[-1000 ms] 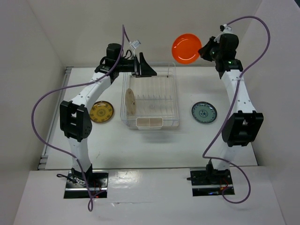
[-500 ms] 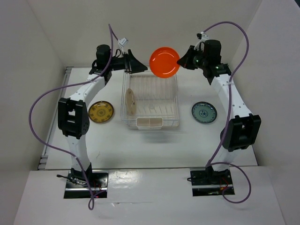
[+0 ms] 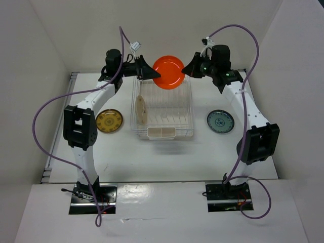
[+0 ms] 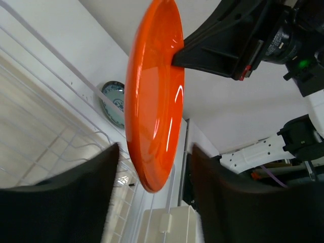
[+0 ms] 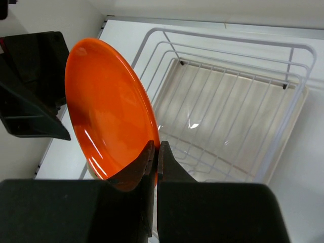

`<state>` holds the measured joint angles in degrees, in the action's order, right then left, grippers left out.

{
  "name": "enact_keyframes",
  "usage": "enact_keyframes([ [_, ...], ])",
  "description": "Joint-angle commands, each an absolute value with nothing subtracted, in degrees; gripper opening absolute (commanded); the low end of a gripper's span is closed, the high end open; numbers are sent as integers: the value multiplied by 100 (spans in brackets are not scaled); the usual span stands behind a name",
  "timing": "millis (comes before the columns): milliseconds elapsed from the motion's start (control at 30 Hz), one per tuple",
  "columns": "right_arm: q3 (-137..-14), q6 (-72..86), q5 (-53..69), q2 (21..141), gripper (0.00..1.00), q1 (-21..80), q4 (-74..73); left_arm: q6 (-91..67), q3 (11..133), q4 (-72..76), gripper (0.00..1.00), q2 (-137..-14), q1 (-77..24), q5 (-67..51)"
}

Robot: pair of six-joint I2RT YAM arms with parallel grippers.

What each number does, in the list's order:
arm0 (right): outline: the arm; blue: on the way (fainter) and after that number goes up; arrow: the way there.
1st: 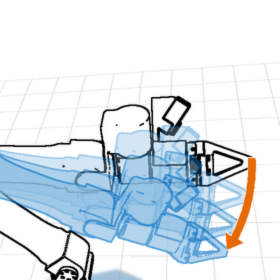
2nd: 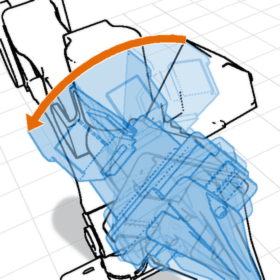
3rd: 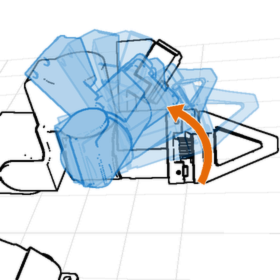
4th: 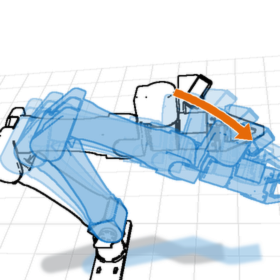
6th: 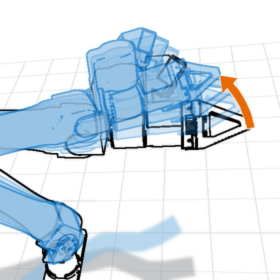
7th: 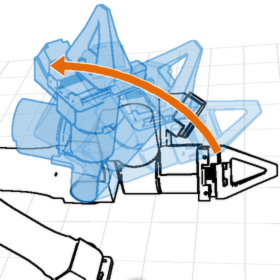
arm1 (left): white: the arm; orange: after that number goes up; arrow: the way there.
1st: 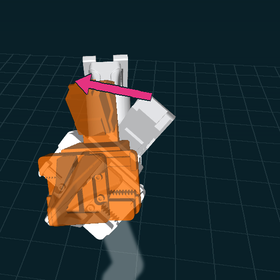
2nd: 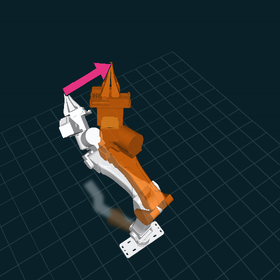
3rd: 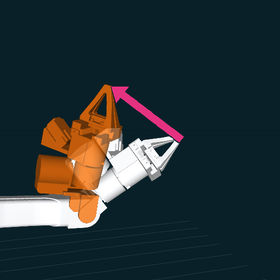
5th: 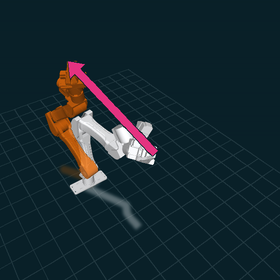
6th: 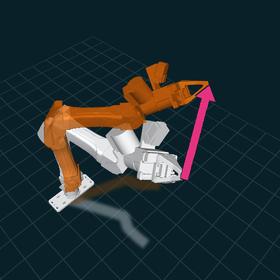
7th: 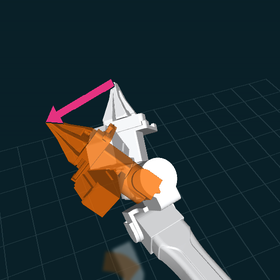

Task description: Load the plates into the dish rack

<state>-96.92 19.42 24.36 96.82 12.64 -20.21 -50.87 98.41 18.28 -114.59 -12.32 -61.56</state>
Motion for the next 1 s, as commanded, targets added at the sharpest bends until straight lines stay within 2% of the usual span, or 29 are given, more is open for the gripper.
enact_keyframes([
  [0,-9642,1978,2514,9325,0,1441,-1811,-4852,9940,1864,56,-11312,-1274,-6108],
  [100,-9536,1978,2461,9325,0,1441,-1758,-4773,9888,1802,36,-11312,-1274,-5838],
  [133,-9536,1978,2461,9325,0,1441,-1758,-4720,9888,1654,23,-11251,-1274,-5766],
  [233,-9536,1925,2408,9325,0,1441,-1758,-4457,10010,1390,4,-11197,-1274,-5547],
  [267,-9536,1925,2408,9325,0,1441,-1758,-4256,10133,1058,0,-11197,-1335,-5485],
  [467,-9588,1925,2408,9377,0,1546,-1758,-3596,10257,212,0,-10960,-1520,-4835],
  [500,-9589,1925,2408,9378,4,1547,-1827,-3595,10257,124,0,-10960,-1521,-4721],
  [533,-9589,1925,2347,9439,15,1547,-1828,-3525,10257,36,0,-10829,-1573,-4424],
  [567,-9641,1925,2347,9439,32,1547,-1880,-3524,10326,-78,0,-10828,-1573,-4273],
  [600,-9642,1925,2277,9439,62,1547,-1950,-3446,10327,-184,0,-10741,-1573,-4150],
  [633,-9642,1925,2155,9439,75,1547,-1951,-3358,10388,-411,0,-10653,-1573,-3896],
  [667,-9642,1925,2084,9439,82,1547,-1951,-3305,10450,-587,0,-10652,-1573,-3746],
  [700,-9642,1925,2083,9439,85,1547,-1951,-3244,10555,-745,0,-10574,-1573,-3614],
  [800,-9580,1925,1934,9299,100,1547,-1837,-3112,10722,-1361,0,-10407,-1573,-3113],
  [967,-9580,1925,1251,9097,100,1547,-1784,-2787,11091,-2810,0,-10160,-1635,-1578],
])
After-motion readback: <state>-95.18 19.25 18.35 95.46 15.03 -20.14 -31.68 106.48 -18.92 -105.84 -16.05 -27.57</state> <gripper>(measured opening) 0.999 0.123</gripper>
